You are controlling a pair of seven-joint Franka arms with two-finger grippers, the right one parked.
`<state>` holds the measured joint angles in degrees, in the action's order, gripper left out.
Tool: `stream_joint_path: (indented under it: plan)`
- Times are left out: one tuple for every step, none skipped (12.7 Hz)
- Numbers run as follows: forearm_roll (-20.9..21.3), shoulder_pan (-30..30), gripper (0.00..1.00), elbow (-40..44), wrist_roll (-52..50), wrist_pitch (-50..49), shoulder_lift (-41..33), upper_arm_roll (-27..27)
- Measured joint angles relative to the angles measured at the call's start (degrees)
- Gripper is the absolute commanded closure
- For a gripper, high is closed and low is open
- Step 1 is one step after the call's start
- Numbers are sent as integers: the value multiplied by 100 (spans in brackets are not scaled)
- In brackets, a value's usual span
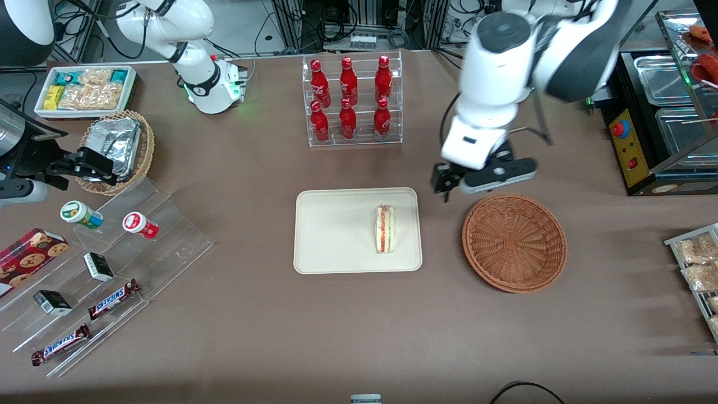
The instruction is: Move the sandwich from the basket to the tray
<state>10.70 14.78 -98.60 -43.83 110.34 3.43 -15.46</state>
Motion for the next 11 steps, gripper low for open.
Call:
stream_joint_path:
  plan:
    - [-137,-201,0,-4,403,-90,-125,5]
    - [-253,-410,0,-5,765,-124,-217,12]
    - [-316,-614,0,-2,1077,-185,-289,20]
    - [-342,-797,0,25,1332,-330,-342,29]
    - [-354,-977,0,112,1598,-556,-381,34]
    - [-399,-1148,0,254,1931,-839,-405,39]
    - [-515,-1303,0,425,2285,-1136,-419,48]
    - [-667,-1460,0,600,2571,-1407,-426,61]
    - [-778,-1592,0,755,2720,-1610,-426,91]
    - [-849,-1666,0,893,2794,-1797,-426,196]
    - [-898,-1700,0,1002,2841,-1962,-425,315]
